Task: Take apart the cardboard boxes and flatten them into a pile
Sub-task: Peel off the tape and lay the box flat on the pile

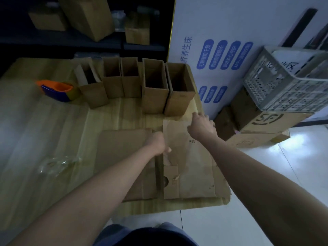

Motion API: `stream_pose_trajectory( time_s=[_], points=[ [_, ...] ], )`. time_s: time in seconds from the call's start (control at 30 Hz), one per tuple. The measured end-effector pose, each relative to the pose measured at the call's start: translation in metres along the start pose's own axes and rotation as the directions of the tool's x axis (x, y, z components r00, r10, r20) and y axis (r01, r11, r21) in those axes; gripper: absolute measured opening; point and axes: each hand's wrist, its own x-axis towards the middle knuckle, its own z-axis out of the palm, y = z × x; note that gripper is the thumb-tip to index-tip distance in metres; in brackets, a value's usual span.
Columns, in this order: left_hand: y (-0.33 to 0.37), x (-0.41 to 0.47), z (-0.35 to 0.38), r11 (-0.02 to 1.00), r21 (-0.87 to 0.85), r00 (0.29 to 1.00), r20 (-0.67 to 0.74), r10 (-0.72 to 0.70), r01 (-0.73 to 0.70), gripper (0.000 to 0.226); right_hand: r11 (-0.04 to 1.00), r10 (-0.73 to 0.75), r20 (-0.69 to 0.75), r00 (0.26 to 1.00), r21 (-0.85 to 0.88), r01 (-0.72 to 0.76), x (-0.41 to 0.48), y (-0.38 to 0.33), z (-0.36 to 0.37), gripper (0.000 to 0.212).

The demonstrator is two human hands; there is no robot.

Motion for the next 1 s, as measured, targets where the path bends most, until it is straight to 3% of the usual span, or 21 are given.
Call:
stream_pose_trajectory(
  time_s=[0.17,0.27,0.37,0.53,0.63,0.8,0.87,1.0],
  points=[
    [-0.026,-0.007,-0.070,0.992,-0.098,0.990,-0.125,0.069,-0.081,0.017,0.952,-0.246,-0.253,0.936,0.120,0.282,0.018,-0.082,-0.036,0.051],
    [-0.047,-0.015,-0.105,0.969,-0.191,0.972,-0.205,0.116,-0.156,0.018,0.933,-0.322,-0.255,0.912,0.080,0.351,0.028,-0.121,-0.039,0.053],
    [-0.073,-0.024,-0.132,0.969,-0.172,0.951,-0.284,0.123,-0.176,0.013,0.942,-0.323,-0.222,0.920,0.024,0.336,0.038,-0.151,-0.042,0.053],
    [-0.117,-0.035,-0.155,0.972,-0.156,0.940,-0.320,0.118,-0.175,0.013,0.977,-0.196,-0.040,0.980,-0.098,0.192,0.061,-0.159,-0.041,0.041],
    [-0.134,-0.037,-0.162,0.970,-0.156,0.943,-0.306,0.130,-0.185,0.018,0.977,-0.208,-0.116,0.971,-0.072,0.201,0.065,-0.165,-0.037,0.033],
    [-0.134,-0.039,-0.170,0.967,-0.150,0.929,-0.340,0.144,-0.205,0.006,0.968,-0.211,-0.388,0.897,0.041,0.246,0.049,-0.182,-0.067,0.027],
    [-0.126,-0.038,-0.173,0.962,-0.177,0.919,-0.370,0.133,-0.210,0.021,0.965,-0.177,-0.443,0.879,0.095,0.243,0.039,-0.187,-0.087,0.026],
    [-0.105,-0.046,-0.178,0.933,-0.224,0.892,-0.419,0.168,-0.281,0.070,0.873,-0.036,-0.438,0.898,0.424,0.242,0.021,-0.189,-0.121,0.022]
  ],
)
